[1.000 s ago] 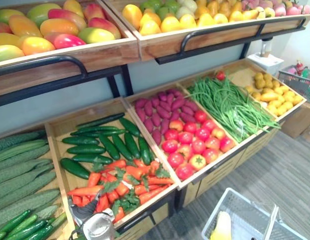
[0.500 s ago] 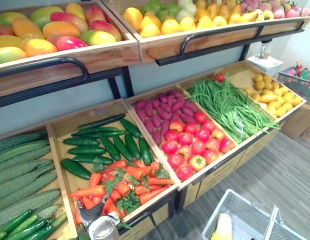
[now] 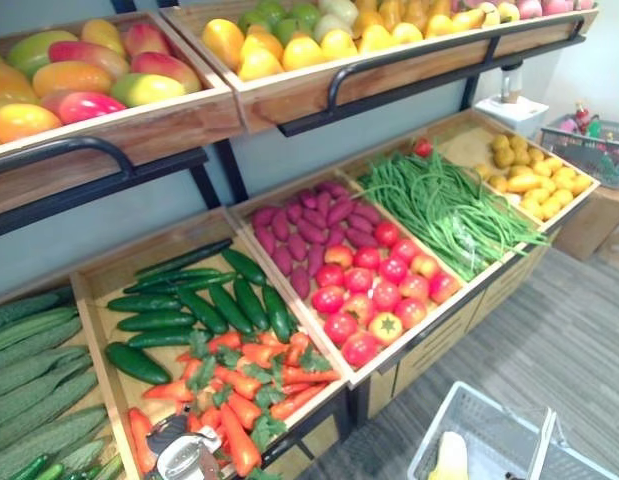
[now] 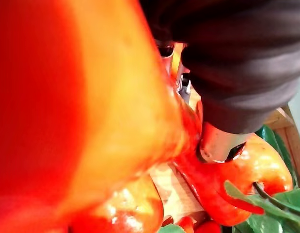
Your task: Pick vegetable in the basket
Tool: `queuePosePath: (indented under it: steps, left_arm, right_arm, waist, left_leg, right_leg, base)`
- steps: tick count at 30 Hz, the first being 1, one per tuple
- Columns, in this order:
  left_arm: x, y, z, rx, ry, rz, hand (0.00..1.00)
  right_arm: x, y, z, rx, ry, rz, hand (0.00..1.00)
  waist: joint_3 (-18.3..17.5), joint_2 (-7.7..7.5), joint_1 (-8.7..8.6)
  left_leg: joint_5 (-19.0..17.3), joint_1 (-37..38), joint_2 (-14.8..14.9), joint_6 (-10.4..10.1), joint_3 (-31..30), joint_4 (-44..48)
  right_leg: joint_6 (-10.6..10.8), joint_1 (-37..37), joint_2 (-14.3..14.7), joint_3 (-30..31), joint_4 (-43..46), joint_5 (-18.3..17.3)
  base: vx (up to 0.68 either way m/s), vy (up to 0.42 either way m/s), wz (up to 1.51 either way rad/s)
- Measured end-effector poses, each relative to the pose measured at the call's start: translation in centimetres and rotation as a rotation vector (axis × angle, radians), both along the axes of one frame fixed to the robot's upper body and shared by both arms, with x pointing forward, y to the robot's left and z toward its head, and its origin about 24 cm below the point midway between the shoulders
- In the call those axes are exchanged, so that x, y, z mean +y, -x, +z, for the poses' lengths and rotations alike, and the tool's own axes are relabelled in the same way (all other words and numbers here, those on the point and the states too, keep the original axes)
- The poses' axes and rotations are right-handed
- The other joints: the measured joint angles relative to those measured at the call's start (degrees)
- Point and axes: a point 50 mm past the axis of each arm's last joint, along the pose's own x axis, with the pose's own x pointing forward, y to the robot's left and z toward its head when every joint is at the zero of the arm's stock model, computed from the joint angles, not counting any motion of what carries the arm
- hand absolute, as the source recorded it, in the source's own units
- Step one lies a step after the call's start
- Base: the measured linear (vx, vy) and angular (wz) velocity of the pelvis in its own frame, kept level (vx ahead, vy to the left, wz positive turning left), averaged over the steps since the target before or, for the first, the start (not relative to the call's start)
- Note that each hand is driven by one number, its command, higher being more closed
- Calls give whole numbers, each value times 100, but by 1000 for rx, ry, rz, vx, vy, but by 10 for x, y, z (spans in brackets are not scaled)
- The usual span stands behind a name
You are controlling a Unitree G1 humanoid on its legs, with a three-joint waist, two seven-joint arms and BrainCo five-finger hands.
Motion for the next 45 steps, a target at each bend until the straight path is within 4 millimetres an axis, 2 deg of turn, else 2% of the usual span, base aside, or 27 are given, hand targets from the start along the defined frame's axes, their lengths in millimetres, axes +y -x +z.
queuePosePath:
  steps: [6, 9, 13, 16, 18, 21, 26, 30, 45]
  left_arm:
    - [-2, 0, -4, -20, 49, 42, 100]
    - [-4, -10, -1, -54, 75, 61, 100]
    - [-7, -27, 10, -106, 71, 41, 100]
    - [-10, -55, 39, -244, -4, -35, 100]
    - [-5, -72, 68, -357, -86, -66, 100]
    - [-1, -82, 90, -427, -161, -75, 100]
    - [-5, -87, 100, -431, -221, -108, 100]
    - [-3, -83, 105, -425, -270, -118, 100]
    - [-14, -70, 106, -290, -427, -214, 100]
  right_arm:
    - [-4, 2, 0, 10, 0, 6, 100]
    - [-7, 5, 0, 24, 1, 7, 100]
    - [-9, 2, 0, 19, 4, 11, 100]
    - [-13, 1, 2, 17, 15, 17, 100]
    - [-16, 0, 3, 17, 25, 25, 100]
    - [-20, 0, 5, 25, 39, 47, 100]
    - [-22, -1, 6, 25, 44, 61, 100]
    - [-22, -2, 6, 21, 43, 71, 100]
    - [-15, -3, 5, 12, 39, 102, 100]
  waist:
    - [2, 30, -14]
    - [4, 28, -20]
    - [25, -20, -132]
    - [79, -75, -139]
    - [103, -112, -142]
    - [118, -77, -156]
    - [105, -15, -156]
    - [108, -12, -158]
    - [101, -47, -135]
  left_leg:
    - [-2, 72, -9, -1, -7, 1]
    - [-21, 46, -22, -24, -49, 1]
    - [-20, -144, -46, -21, -301, 4]
    - [-17, -235, -53, -16, -462, 58]
    - [-14, -232, -67, -12, -492, 60]
    - [-22, -231, -82, 2, -513, 149]
    - [-33, -238, -90, 20, -632, 202]
    - [-34, -233, -56, 19, -639, 262]
    - [-14, -320, -12, 54, -629, 240]
  right_leg:
    - [-1, 33, -3, 33, 2, 0]
    - [-1, 16, -11, 21, 1, 0]
    - [-1, -86, -48, -142, 20, 0]
    - [-2, -110, -80, -219, 90, -2]
    - [-2, -92, -93, -263, 120, -2]
    - [-11, -88, -147, -269, 204, -7]
    - [-39, -68, -184, -285, 251, -25]
    - [-67, -67, -179, -291, 322, -43]
    - [-63, -167, -124, -205, 351, -44]
  base:
    - [-32, -78, -4]
    - [-77, -80, 4]
    - [-78, -73, 22]
    - [-50, -59, 17]
    - [-26, -45, 7]
    - [-8, -12, 2]
    - [-20, -35, 6]
    - [-52, -64, 1]
    - [-86, -60, -1]
